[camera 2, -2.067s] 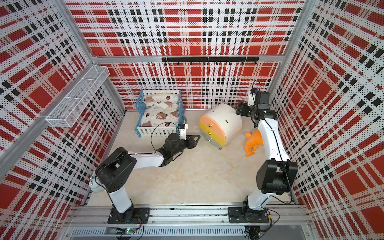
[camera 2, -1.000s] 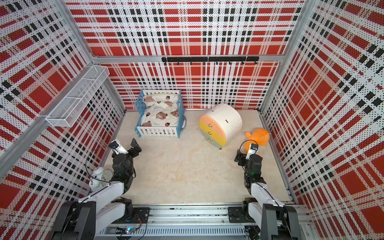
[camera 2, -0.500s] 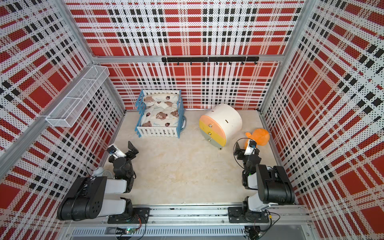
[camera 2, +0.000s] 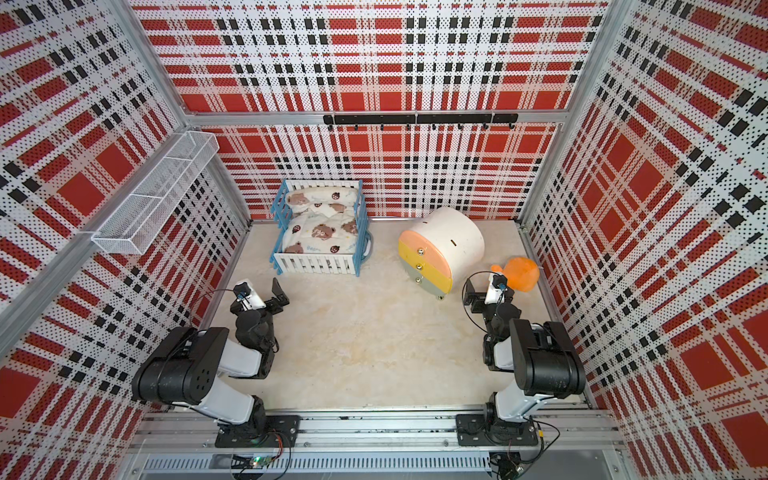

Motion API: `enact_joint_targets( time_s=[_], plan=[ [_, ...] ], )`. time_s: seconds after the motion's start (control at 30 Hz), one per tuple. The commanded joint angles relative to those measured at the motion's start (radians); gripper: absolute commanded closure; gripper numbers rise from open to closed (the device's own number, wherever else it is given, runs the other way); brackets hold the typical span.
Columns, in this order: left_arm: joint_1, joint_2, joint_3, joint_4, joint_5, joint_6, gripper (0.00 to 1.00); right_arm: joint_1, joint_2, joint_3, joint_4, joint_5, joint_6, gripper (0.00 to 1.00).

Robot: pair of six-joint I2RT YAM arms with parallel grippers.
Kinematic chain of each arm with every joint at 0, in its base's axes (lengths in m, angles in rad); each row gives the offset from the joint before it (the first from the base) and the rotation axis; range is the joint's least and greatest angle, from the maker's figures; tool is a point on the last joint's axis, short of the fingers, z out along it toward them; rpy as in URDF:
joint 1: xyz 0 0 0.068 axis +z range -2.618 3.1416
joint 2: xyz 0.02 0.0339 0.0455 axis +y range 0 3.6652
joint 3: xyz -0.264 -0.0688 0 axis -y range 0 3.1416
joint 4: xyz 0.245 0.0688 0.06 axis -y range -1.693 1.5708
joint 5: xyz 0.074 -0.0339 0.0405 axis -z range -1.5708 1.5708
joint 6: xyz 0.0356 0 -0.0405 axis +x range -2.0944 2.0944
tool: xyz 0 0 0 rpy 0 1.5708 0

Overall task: Put the paint cans in the drawer according to color
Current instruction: Reset both arms

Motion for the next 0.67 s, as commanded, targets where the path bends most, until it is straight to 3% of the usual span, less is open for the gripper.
enact_joint_targets(
  time_s=[0.0, 0.37, 0.53, 0.63],
  plan=[
    [-0.003, 0.006, 0.021, 0.036, 0.009, 0.019, 0.01, 0.009, -0.014, 0.012, -0.026, -0.028, -0.019, 0.03],
    [-0.01, 0.007, 0.021, 0.036, 0.006, 0.02, 0.01, 0.015, -0.013, 0.035, -0.071, -0.055, -0.039, 0.02],
    [-0.006, 0.007, 0.021, 0.036, 0.005, 0.02, 0.01, 0.063, -0.019, 0.073, -0.156, 0.052, -0.066, 0.02],
    [-0.007, 0.006, 0.021, 0.036, 0.005, 0.02, 0.01, 0.064, -0.021, 0.073, -0.156, 0.055, -0.067, 0.02]
  ],
)
